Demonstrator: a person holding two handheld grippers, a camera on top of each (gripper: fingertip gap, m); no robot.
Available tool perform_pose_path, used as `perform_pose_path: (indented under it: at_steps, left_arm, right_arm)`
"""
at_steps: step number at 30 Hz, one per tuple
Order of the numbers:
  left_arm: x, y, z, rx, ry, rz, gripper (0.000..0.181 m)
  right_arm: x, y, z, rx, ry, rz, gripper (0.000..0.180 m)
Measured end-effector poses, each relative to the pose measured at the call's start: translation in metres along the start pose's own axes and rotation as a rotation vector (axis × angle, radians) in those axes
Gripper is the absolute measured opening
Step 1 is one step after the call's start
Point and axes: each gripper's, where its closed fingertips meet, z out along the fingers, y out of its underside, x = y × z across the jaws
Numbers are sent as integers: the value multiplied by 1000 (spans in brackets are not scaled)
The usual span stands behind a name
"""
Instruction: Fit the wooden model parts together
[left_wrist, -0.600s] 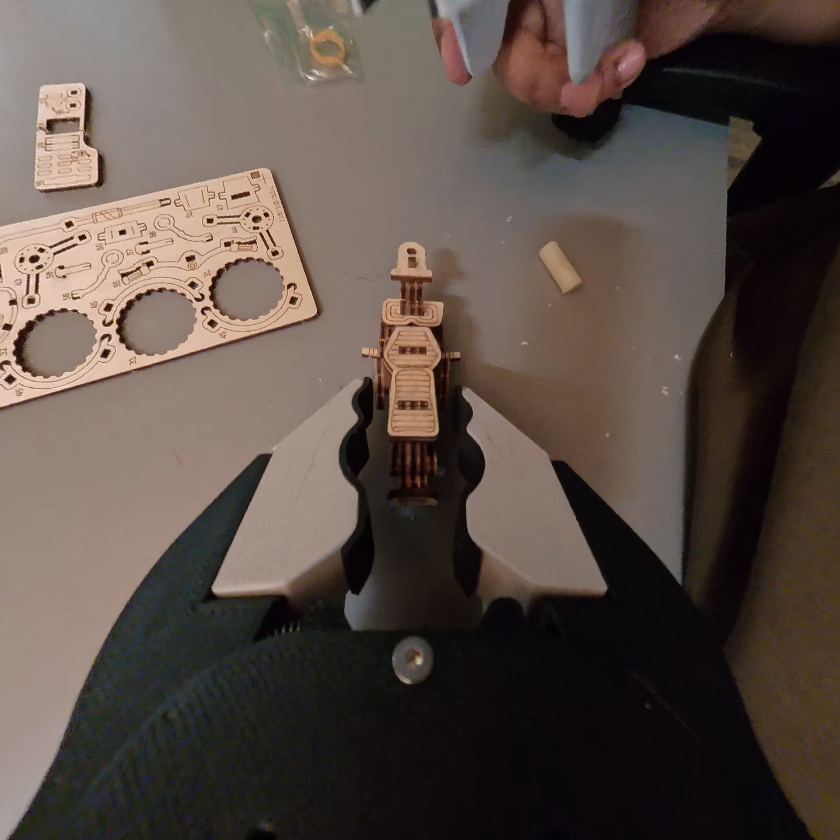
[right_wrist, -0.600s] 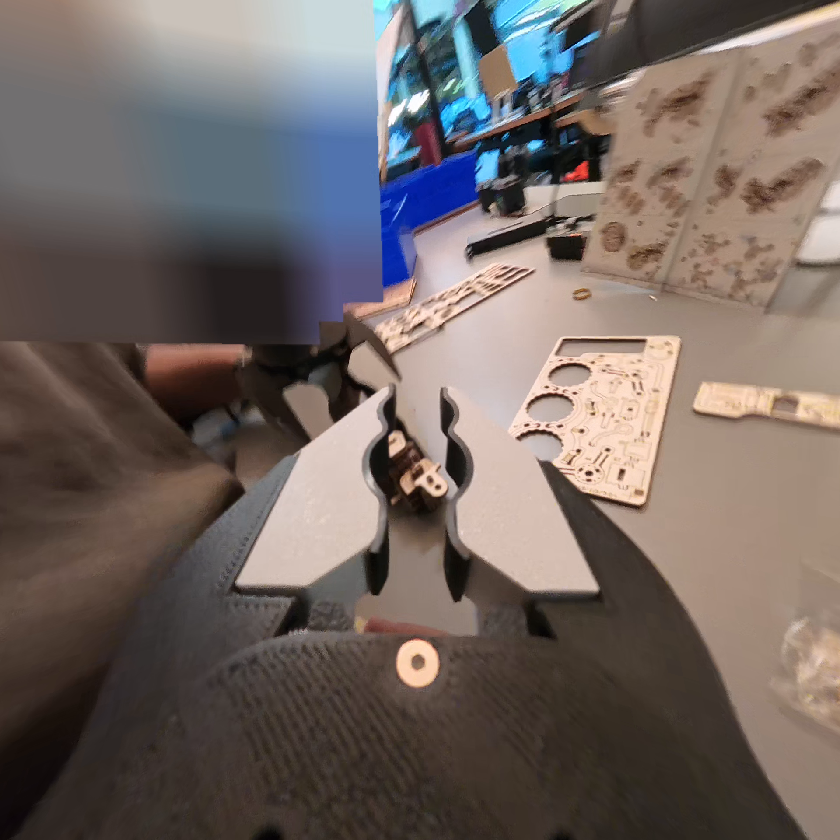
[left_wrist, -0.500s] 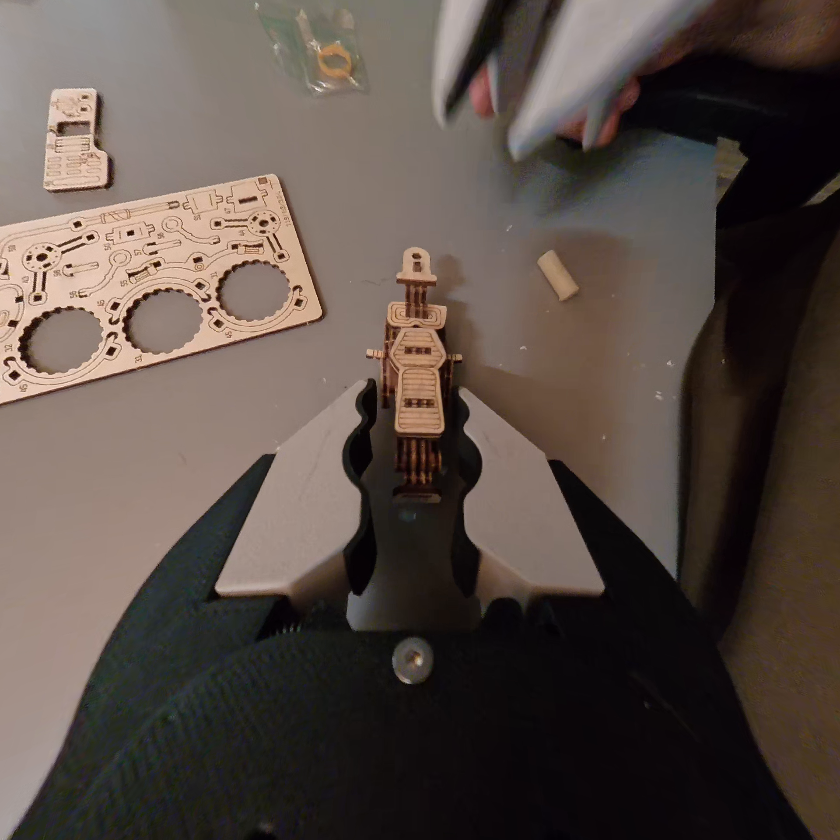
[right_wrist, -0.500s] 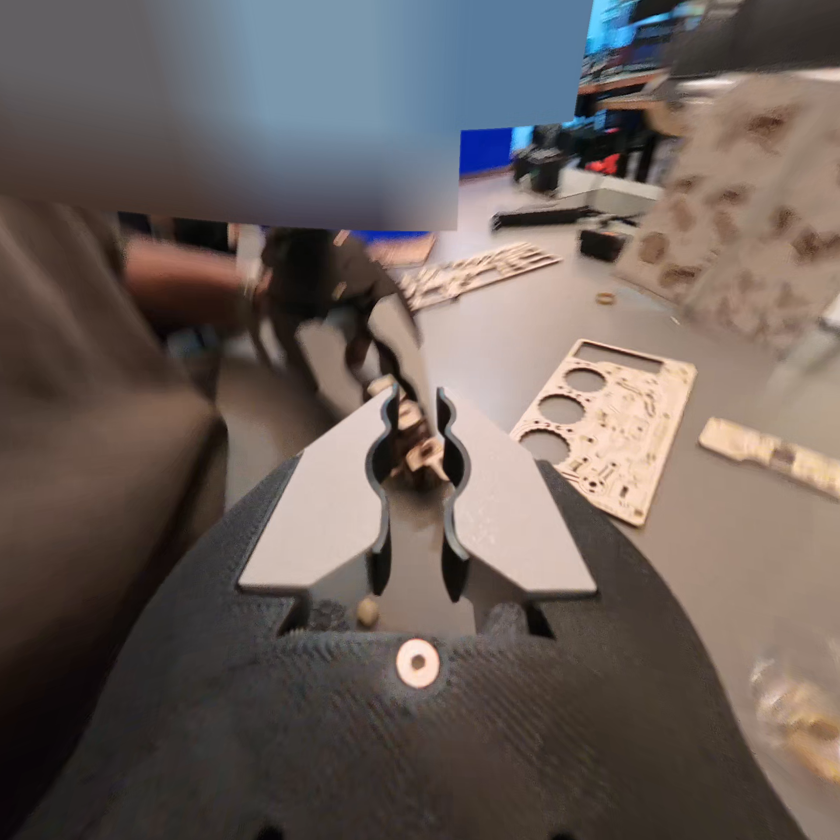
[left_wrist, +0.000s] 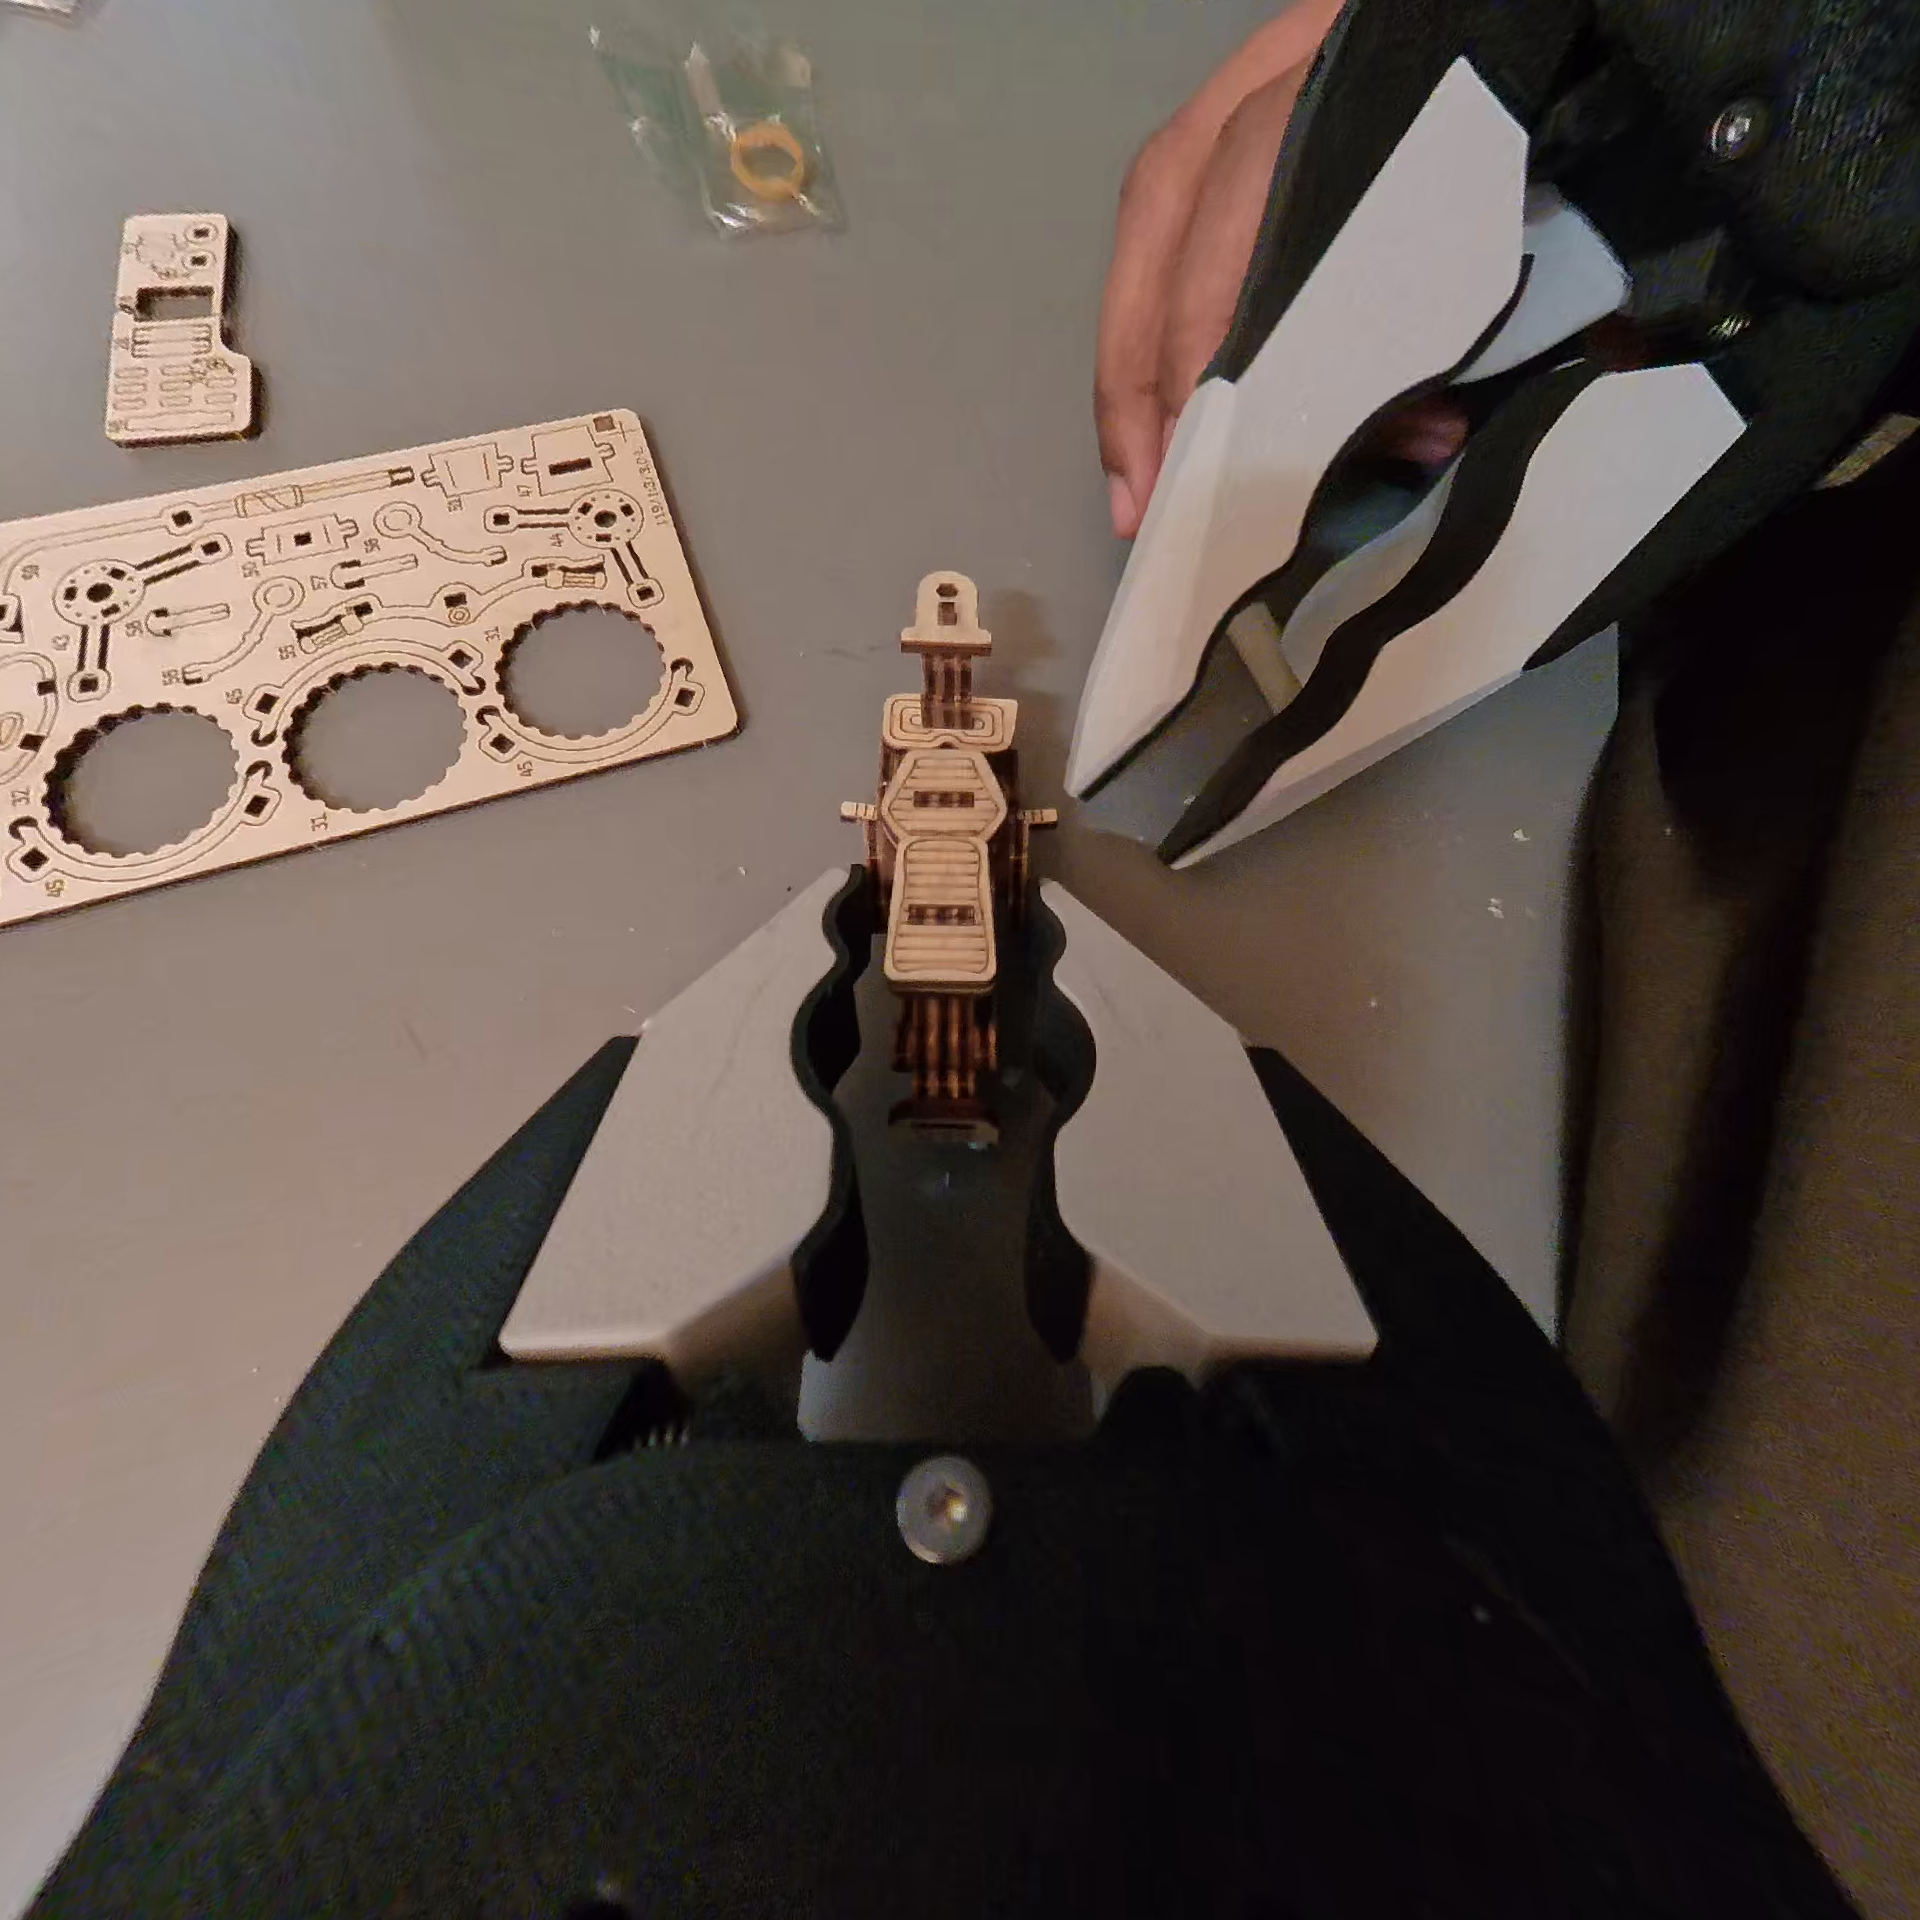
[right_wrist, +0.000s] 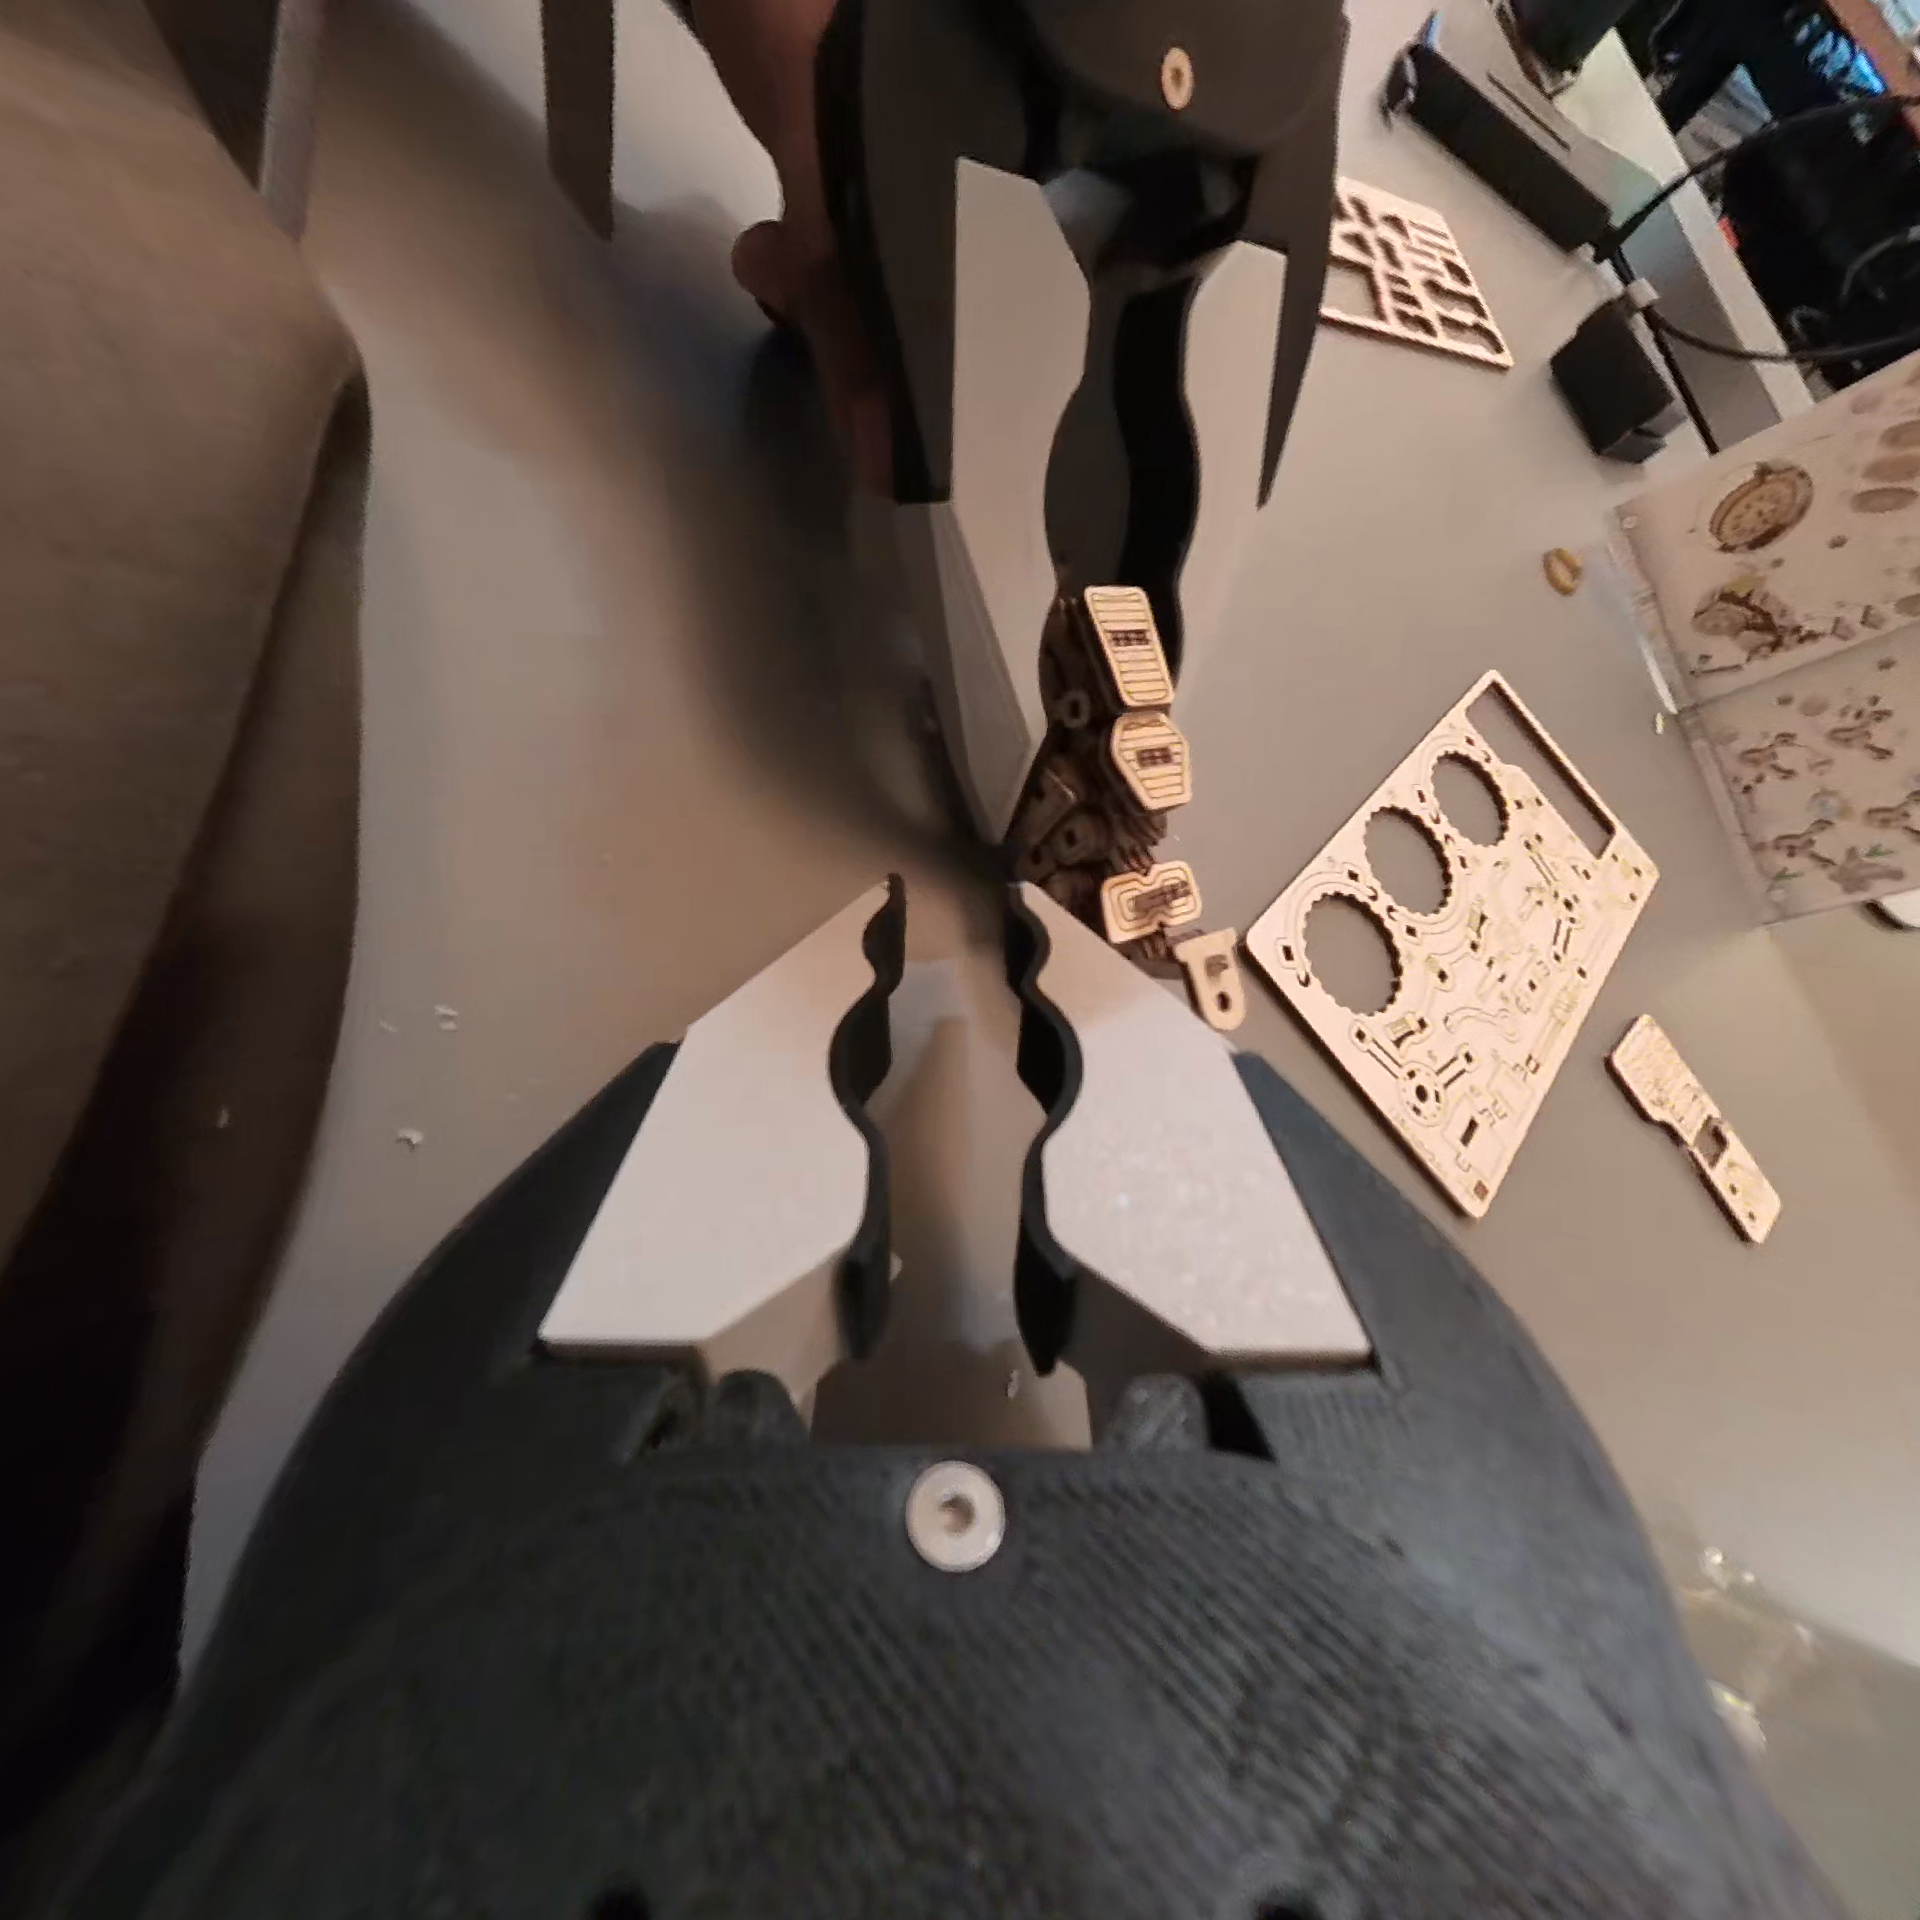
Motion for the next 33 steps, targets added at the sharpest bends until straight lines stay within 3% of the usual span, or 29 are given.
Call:
perform_pose_path:
  at_steps: [11,33]
  left_arm:
    - [-1,0,0,-1,-9,4,28]
    - [-1,0,1,-2,-15,9,28]
  right_arm:
    - [0,7,5,-133,14,10,20]
    - [-1,7,7,-149,12,16,18]
